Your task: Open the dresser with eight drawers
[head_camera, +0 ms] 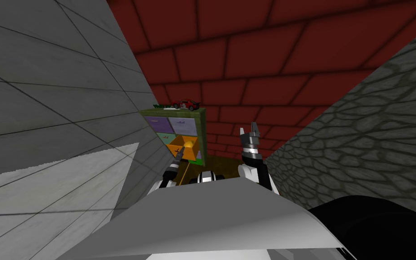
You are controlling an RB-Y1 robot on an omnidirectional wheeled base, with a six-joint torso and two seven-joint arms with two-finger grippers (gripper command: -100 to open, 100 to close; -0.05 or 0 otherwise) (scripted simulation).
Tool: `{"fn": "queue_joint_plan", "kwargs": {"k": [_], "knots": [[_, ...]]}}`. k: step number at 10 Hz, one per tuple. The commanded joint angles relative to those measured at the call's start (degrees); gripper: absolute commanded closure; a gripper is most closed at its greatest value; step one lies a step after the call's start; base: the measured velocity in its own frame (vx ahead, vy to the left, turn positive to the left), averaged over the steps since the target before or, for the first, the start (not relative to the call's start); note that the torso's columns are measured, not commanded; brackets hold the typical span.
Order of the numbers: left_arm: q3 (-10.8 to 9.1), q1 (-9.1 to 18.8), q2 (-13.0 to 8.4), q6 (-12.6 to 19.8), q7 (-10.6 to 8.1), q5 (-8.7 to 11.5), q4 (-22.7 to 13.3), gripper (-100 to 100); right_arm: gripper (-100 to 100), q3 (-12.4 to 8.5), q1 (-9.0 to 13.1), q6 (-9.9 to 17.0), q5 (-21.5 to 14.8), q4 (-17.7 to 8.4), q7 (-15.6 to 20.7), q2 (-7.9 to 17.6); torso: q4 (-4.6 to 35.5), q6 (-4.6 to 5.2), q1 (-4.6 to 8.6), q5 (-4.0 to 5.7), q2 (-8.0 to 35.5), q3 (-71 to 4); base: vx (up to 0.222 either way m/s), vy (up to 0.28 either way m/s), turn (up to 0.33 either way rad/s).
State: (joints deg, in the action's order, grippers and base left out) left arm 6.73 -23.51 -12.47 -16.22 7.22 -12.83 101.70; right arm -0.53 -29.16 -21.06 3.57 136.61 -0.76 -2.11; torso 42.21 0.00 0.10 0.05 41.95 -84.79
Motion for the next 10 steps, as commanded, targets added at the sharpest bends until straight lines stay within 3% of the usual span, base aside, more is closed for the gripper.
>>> {"fn": "queue_joint_plan", "kwargs": {"k": [1, 6, 8, 9, 10], "knots": [[0.25, -1.7, -1.1, 2.8, -0.83, 0.2, 4.4, -100, 0, 0.0, 0.0, 0.0, 0.0, 0.0, 0.0, 0.0, 0.0, 0.04, -0.08, -0.02, 0.1, 0.0, 0.025, -0.005, -0.011], [0.67, -4.7, -3.0, 7.7, -2.22, 0.4, 12.6, -100, 0, 0.0, 0.0, 0.0, 0.0, 0.0, 0.0, 0.0, 0.3, -0.02, -0.02, 0.08, 0.5, 0.3, 0.018, 0.000, -0.011], [0.75, -5.3, -3.4, 8.7, -2.50, 0.5, 14.2, -100, 0, 0.0, 0.0, 0.0, 0.0, 0.0, 0.0, 0.0, 0.4, -0.09, 0.04, 0.20, 0.7, 0.4, 0.008, -0.003, -0.011], [1.06, -5.7, -3.2, 8.4, -2.42, 0.5, 12.9, -100, 0, 0.0, 0.0, 0.0, 0.0, 0.0, 0.0, 0.0, 0.6, -0.12, 0.06, 0.29, 0.8, 0.4, 0.009, -0.002, -0.004], [1.12, -5.8, -3.2, 8.7, -2.52, 0.5, 12.9, 0, 0, 0.0, 0.0, 0.0, 0.0, 0.0, 0.0, 0.0, 0.4, -0.07, 0.06, 0.18, 0.8, 0.4, 0.006, 0.000, 0.000]]}}
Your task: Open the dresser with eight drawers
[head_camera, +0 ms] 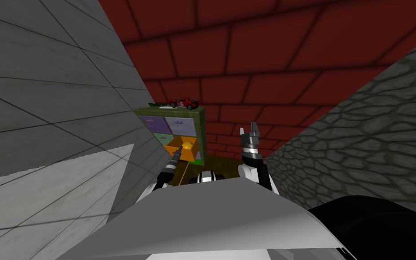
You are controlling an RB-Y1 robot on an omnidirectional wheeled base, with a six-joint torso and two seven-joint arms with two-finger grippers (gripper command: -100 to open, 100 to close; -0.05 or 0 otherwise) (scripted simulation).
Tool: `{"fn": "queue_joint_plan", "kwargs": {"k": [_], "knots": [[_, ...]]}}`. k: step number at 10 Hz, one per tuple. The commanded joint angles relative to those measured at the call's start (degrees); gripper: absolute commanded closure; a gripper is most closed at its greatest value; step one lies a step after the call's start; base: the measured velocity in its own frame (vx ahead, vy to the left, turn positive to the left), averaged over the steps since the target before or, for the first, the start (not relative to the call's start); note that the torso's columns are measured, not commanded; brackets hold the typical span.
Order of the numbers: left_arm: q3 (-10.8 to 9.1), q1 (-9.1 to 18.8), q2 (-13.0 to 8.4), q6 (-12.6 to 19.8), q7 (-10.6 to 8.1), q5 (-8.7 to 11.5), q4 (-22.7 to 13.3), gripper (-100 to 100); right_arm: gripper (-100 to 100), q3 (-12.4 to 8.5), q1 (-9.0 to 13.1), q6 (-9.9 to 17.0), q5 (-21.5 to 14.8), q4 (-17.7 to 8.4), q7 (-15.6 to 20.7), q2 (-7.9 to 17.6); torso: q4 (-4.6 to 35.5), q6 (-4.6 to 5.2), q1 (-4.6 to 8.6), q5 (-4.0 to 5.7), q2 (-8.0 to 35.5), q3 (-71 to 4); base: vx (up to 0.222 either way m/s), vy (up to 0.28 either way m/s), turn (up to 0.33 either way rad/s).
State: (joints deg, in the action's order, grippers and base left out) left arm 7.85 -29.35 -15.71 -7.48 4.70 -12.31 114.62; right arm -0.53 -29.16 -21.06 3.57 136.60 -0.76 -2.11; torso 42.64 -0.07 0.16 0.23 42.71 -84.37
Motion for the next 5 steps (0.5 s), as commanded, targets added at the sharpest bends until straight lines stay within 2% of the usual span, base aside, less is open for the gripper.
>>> {"fn": "queue_joint_plan", "kwargs": {"k": [1, 5], "knots": [[0.02, -0.1, 0.0, 0.1, -0.01, 0.0, -0.2, 0, 0, 0.0, 0.0, 0.0, 0.0, 0.0, 0.0, 0.0, -0.1, 0.05, -0.02, -0.08, -0.1, 0.0, 0.000, 0.000, 0.000], [0.03, -0.3, 0.0, 0.3, -0.04, 0.0, -0.5, 0, 0, 0.0, 0.0, 0.0, 0.0, 0.0, 0.0, 0.0, -0.3, 0.08, -0.09, -0.19, -0.4, -0.2, 0.000, 0.000, 0.000]]}}
